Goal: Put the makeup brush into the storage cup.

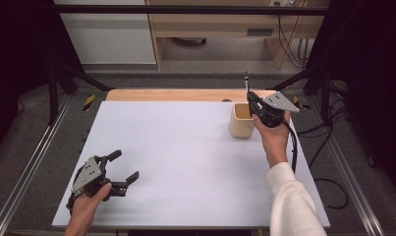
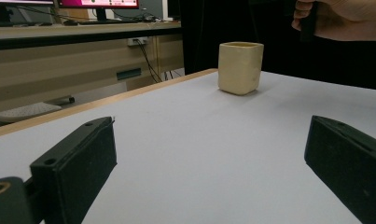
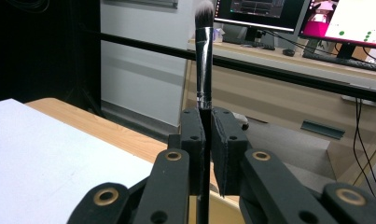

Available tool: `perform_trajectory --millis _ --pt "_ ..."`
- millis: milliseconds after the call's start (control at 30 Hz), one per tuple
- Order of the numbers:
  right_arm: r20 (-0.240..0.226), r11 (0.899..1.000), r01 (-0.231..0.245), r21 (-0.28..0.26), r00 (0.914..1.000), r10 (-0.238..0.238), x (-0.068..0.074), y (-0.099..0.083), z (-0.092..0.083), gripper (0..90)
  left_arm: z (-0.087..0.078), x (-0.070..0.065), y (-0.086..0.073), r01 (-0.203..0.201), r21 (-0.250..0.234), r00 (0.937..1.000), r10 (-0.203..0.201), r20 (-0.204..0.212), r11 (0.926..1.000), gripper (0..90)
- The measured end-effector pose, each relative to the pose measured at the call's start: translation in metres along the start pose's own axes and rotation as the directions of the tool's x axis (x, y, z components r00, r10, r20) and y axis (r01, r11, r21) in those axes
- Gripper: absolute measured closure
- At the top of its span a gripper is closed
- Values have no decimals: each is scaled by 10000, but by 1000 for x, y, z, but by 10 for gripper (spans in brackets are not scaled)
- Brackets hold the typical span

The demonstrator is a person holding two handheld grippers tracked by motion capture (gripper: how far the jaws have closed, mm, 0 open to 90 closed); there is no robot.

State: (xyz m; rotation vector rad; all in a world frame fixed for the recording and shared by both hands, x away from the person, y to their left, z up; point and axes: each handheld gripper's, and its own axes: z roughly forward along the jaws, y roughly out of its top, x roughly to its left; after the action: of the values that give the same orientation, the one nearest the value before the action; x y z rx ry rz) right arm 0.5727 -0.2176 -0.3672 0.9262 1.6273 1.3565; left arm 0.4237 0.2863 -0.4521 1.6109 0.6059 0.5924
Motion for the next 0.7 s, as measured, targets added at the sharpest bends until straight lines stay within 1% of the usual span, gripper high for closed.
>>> perform_trajectory --millis 233,400,700 --pt "53 9999 18 117 10000 -18 0 -5 5 837 0 0 0 -15 -11 10000 15 8 10000 18" --pt "10 9997 15 258 10000 -15 0 -8 7 837 0 0 0 -17 7 10000 17 3 10000 18" --pt "-7 9993 26 362 10000 -26 0 -10 8 836 0 0 0 -53 13 10000 53 38 10000 18"
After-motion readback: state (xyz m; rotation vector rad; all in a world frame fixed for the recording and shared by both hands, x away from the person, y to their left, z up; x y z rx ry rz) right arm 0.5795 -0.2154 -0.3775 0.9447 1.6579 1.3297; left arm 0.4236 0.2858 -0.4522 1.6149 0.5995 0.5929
